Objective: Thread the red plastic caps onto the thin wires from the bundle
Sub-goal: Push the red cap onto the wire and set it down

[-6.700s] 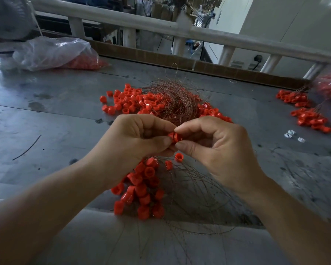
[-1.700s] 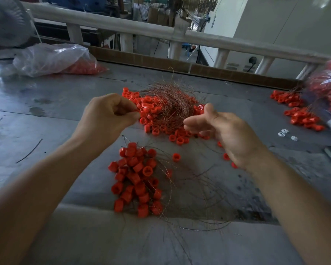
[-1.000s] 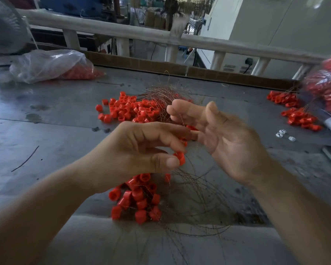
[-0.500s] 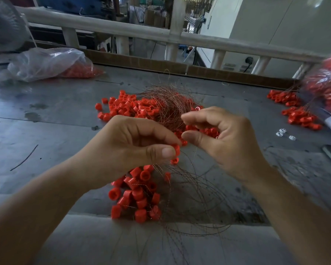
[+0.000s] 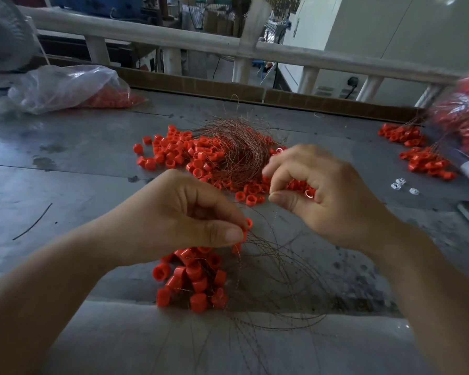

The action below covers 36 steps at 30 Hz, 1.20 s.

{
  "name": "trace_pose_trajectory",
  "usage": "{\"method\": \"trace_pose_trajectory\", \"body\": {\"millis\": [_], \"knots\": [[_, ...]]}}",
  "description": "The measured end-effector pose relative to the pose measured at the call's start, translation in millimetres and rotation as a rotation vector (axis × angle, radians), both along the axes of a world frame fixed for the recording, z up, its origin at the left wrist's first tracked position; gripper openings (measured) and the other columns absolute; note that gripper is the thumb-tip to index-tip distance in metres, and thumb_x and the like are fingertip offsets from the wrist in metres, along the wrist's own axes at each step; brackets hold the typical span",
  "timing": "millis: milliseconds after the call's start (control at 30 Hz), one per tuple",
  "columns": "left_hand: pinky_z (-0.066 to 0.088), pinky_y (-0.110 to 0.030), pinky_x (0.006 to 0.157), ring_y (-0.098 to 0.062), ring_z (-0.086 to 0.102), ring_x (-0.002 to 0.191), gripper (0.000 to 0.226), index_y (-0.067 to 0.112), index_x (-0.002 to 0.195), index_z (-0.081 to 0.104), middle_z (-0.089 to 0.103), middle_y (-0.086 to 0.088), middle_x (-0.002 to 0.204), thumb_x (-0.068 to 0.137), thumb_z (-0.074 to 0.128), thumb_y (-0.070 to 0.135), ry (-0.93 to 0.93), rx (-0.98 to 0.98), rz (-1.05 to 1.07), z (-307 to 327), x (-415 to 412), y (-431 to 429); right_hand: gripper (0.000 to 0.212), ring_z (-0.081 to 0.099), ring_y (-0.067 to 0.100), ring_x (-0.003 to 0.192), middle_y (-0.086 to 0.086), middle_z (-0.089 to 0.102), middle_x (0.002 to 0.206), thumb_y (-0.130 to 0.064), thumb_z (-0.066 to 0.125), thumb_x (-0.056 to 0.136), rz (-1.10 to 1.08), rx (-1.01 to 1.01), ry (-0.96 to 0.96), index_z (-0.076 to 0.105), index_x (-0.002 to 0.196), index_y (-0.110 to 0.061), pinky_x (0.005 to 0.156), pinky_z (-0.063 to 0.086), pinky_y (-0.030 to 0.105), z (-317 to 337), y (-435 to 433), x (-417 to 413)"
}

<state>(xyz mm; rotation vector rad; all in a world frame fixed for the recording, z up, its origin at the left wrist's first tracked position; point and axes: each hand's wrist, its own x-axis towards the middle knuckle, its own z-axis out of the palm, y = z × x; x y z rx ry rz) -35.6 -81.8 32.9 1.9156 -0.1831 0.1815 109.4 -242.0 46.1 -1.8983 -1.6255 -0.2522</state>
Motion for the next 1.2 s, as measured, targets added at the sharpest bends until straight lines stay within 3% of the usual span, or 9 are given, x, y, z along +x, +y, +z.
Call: {"method": "trace_pose_trajectory", "body": {"millis": [100,233,467,600,667,900,967,1033,1200], "knots": [[0.047,-0.009,0.059,0.001,0.065,0.065,0.024,0.029,0.082,0.074,0.071,0.011,0.072,0.063,0.073,0.043,-0.015,-0.017,-0.019,0,1,0,0.013,0.058,0.004,0.08,-0.014,0.058,0.078,-0.015,0.06,0.079,0.114,-0.047,0.199,0.057,0.089,-0.022,0.071,0.046,0.014,-2,0,-8],[0.047,-0.009,0.059,0.001,0.065,0.065,0.021,0.027,0.081,0.074,0.071,0.012,0.072,0.066,0.069,0.04,-0.034,-0.015,-0.033,-1,2,-1,0.023,0.053,-0.005,0.073,-0.021,0.051,0.082,-0.012,0.061,0.08,0.175,-0.023,0.129,0.065,0.103,-0.013,0.069,0.042,0.009,-10,6,-17],[0.047,-0.009,0.057,0.002,0.064,0.063,0.018,0.027,0.082,0.073,0.07,0.014,0.071,0.069,0.07,0.039,-0.025,-0.016,-0.087,-1,1,-1,0.013,0.058,0.007,0.072,0.0,0.062,0.078,-0.013,0.066,0.079,0.241,0.101,0.112,0.071,0.088,-0.005,0.066,0.047,0.018,-10,9,-19],[0.055,-0.036,0.052,-0.023,0.066,0.061,0.023,0.036,0.084,0.072,0.071,0.008,0.073,0.068,0.069,0.053,-0.033,0.088,-0.06,-3,0,0,0.006,0.055,0.002,0.074,-0.007,0.055,0.081,-0.008,0.066,0.079,0.282,0.06,0.043,0.071,0.082,-0.005,0.068,0.044,0.013,-6,7,-17],[0.057,-0.036,0.059,-0.02,0.068,0.066,0.022,0.039,0.084,0.072,0.072,0.009,0.077,0.068,0.069,0.054,-0.02,0.098,-0.053,-3,0,0,0.008,0.055,0.003,0.074,-0.008,0.054,0.083,-0.012,0.065,0.081,0.281,0.028,-0.03,0.071,0.081,-0.007,0.066,0.045,0.014,-4,5,-17],[0.054,-0.058,0.068,-0.026,0.07,0.073,0.029,0.026,0.079,0.076,0.073,-0.008,0.077,0.062,0.082,0.003,-0.01,0.126,0.077,-3,1,6,0.008,0.055,0.003,0.073,-0.007,0.057,0.081,-0.013,0.064,0.082,0.252,-0.023,-0.128,0.071,0.08,-0.009,0.064,0.047,0.018,-3,2,-14],[0.056,-0.053,0.074,-0.022,0.07,0.074,0.028,0.025,0.078,0.077,0.073,-0.008,0.077,0.053,0.088,0.031,0.064,0.043,0.037,-1,0,6,0.007,0.055,0.003,0.073,-0.007,0.056,0.081,-0.009,0.065,0.08,0.226,0.0,-0.113,0.071,0.08,-0.008,0.065,0.046,0.018,-3,2,-11],[0.057,-0.033,0.072,-0.013,0.069,0.073,0.051,0.023,0.08,0.075,0.073,-0.004,0.076,0.041,0.081,0.056,0.155,-0.017,-0.01,1,-3,6,0.006,0.054,0.003,0.073,-0.007,0.056,0.079,-0.006,0.064,0.08,0.197,0.048,-0.056,0.07,0.079,-0.007,0.066,0.045,0.018,-2,1,-9],[0.054,-0.017,0.063,-0.014,0.071,0.072,0.027,0.025,0.084,0.073,0.073,-0.001,0.08,0.058,0.078,0.03,-0.088,-0.056,0.208,3,0,4,0.007,0.055,0.01,0.069,-0.004,0.06,0.075,-0.007,0.063,0.079,0.12,0.18,0.091,0.067,0.08,-0.013,0.064,0.043,0.018,2,-3,-9]]}}
